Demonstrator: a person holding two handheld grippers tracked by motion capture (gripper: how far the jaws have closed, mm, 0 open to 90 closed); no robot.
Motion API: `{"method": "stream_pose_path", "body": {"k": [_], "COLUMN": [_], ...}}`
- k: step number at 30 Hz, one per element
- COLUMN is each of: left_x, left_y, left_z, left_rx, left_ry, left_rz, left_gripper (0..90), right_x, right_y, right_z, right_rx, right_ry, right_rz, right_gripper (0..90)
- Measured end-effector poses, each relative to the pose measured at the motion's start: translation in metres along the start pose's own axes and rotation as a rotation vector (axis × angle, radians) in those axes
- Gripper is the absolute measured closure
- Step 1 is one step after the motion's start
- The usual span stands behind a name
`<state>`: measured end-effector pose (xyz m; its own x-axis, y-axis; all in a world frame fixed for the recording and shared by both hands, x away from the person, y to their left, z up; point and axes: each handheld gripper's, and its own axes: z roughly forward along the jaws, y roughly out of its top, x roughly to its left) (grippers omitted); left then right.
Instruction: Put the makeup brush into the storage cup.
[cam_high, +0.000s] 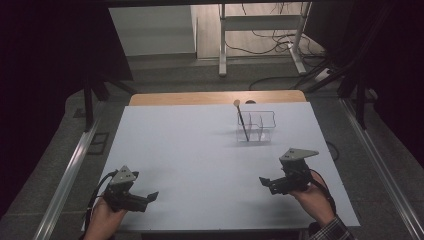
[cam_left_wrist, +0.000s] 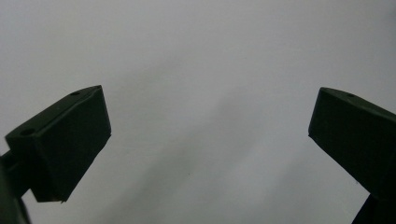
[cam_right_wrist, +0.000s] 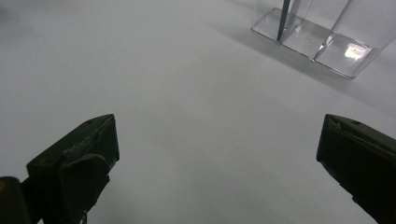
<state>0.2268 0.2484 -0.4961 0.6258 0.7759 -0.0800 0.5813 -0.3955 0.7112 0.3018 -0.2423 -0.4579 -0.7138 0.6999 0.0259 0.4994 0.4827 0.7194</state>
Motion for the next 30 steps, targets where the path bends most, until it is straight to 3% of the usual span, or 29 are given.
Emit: {"method": "stream_pose_path", "body": {"k": [30], "left_x": [0.001], "left_y": [0.000], "left_z": [0.000], "left_rx": [-0.001], "left_ry": [0.002], "left_rz": [-0.001], "left_gripper": [0.0], "right_x": [-0.004], "right_y": [-0.023], "right_z": [-0.020], "right_rx": [0.023], "right_ry": [-0.050], "right_rz": [0.020], "right_gripper": [0.0]}}
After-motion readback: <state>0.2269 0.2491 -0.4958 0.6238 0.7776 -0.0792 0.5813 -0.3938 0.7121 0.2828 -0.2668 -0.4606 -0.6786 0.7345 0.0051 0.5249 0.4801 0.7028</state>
